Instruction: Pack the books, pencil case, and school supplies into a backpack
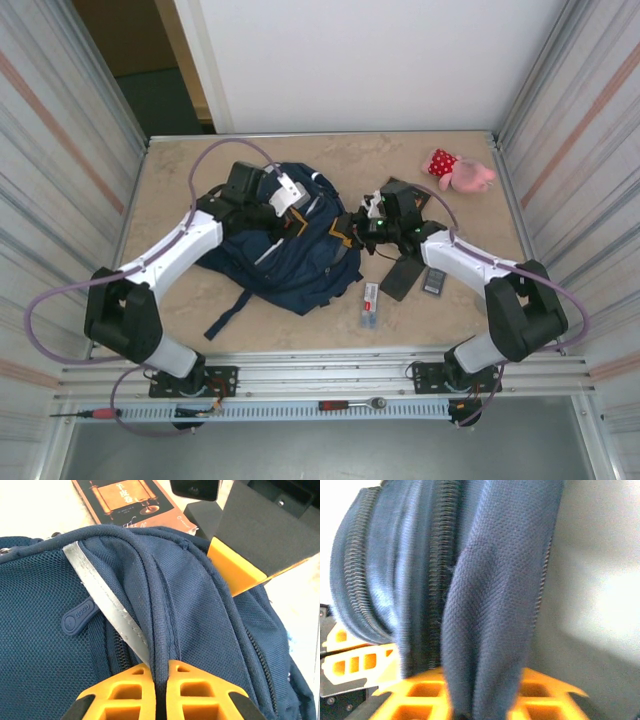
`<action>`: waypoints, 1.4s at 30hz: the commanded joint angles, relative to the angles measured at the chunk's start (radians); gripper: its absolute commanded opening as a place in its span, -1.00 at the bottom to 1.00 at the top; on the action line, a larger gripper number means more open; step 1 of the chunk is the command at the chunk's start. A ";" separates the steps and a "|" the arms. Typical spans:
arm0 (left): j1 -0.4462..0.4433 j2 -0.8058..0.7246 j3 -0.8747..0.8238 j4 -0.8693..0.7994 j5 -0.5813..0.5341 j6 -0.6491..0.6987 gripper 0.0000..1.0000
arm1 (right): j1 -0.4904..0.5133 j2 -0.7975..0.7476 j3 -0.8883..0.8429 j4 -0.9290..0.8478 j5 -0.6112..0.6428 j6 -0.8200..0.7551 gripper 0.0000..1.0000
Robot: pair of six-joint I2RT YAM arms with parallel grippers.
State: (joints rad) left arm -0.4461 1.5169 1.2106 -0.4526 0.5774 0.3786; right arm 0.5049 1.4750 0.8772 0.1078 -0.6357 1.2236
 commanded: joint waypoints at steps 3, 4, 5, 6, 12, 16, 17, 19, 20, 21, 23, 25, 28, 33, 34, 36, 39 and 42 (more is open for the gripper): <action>0.062 0.074 0.152 0.083 -0.032 0.053 -1.00 | 0.062 -0.095 -0.102 0.185 0.194 0.149 -1.00; 0.066 0.086 0.168 0.081 -0.053 0.052 -1.00 | 0.077 -0.100 -0.100 0.184 0.223 0.150 -1.00; 0.066 0.094 0.185 0.072 -0.075 0.051 -0.93 | 0.096 -0.104 -0.092 0.186 0.256 0.148 -1.00; 0.066 0.097 0.198 0.060 -0.089 0.043 -0.82 | 0.114 -0.106 -0.086 0.194 0.289 0.149 -1.00; 0.033 -0.055 0.135 -0.005 -0.215 -0.240 0.00 | 0.190 -0.092 -0.064 0.217 0.470 0.172 -1.00; -0.071 -0.228 0.005 -0.075 -0.415 -0.470 0.13 | 0.223 -0.083 -0.050 0.221 0.567 0.169 -1.00; -0.104 -0.270 -0.028 -0.097 -0.465 -0.529 0.13 | 0.226 -0.079 -0.049 0.224 0.578 0.170 -1.00; -0.166 -0.340 -0.094 -0.134 -0.535 -0.616 0.13 | 0.226 -0.070 -0.042 0.244 0.583 0.164 -1.00; -0.203 -0.370 -0.126 -0.147 -0.561 -0.649 0.13 | 0.228 -0.065 -0.038 0.247 0.581 0.161 -1.00; -0.238 -0.398 -0.156 -0.156 -0.576 -0.676 0.12 | 0.230 -0.060 -0.032 0.247 0.575 0.152 -1.00; -0.303 -0.432 -0.205 -0.174 -0.611 -0.748 0.11 | 0.237 -0.054 -0.024 0.247 0.569 0.140 -1.00; -0.376 -0.445 -0.252 -0.170 -0.644 -0.815 0.11 | 0.243 -0.050 -0.016 0.251 0.567 0.127 -1.00; -0.457 -0.424 -0.304 -0.143 -0.682 -0.905 0.11 | 0.247 -0.049 0.000 0.243 0.566 0.116 -1.00; -0.473 -0.341 -0.325 -0.080 -0.721 -0.976 0.07 | 0.249 -0.041 0.017 0.241 0.548 0.110 -1.00; -0.473 -0.330 -0.328 -0.068 -0.746 -0.989 0.06 | 0.249 -0.037 0.018 0.242 0.546 0.111 -1.00; -0.472 -0.318 -0.337 -0.032 -0.774 -0.999 0.05 | 0.251 -0.032 0.027 0.242 0.536 0.109 -1.00; -0.466 -0.307 -0.350 0.023 -0.800 -1.016 0.03 | 0.256 -0.028 0.034 0.240 0.528 0.105 -1.00; -0.458 -0.293 -0.361 0.067 -0.813 -1.046 -0.05 | 0.261 -0.024 0.040 0.242 0.527 0.107 -1.00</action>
State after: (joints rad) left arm -0.9134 1.2118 0.8688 -0.4606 -0.1780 -0.6121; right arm 0.7536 1.4528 0.8597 0.2848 -0.1013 1.3533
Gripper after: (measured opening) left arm 0.484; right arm 0.061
